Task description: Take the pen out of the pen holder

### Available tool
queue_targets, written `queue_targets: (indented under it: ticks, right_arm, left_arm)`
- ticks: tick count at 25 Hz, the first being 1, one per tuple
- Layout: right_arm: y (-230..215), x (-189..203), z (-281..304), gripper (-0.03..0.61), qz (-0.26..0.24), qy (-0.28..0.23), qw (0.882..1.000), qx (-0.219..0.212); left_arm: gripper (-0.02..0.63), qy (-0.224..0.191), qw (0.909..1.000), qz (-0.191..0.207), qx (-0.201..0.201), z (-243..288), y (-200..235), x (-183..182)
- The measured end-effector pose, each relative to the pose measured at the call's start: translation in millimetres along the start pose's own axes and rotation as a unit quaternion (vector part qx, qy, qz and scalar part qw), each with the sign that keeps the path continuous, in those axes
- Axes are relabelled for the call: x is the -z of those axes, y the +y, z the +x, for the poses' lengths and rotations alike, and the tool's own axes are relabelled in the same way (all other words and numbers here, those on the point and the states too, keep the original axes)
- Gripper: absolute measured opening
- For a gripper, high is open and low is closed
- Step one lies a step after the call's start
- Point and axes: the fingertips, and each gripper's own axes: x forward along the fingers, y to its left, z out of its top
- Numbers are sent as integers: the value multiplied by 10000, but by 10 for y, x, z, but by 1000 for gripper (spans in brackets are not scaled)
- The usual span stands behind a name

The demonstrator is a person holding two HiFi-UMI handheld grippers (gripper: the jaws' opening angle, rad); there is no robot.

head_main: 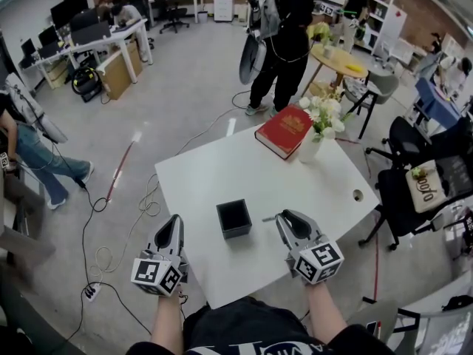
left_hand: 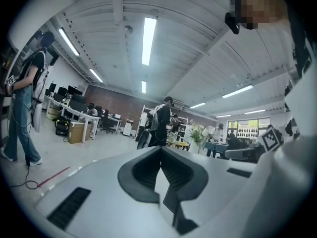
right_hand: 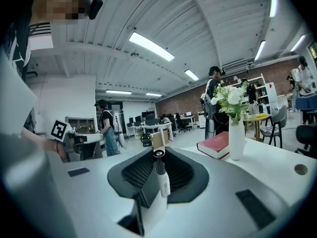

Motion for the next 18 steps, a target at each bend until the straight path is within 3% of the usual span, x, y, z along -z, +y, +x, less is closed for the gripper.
queue_targets:
  ticks: [18]
  right_arm:
    - [-52, -4, 5, 83, 93, -22, 9999, 32]
  left_arm:
    - [0, 73, 9999, -58, 40, 47, -2, 39]
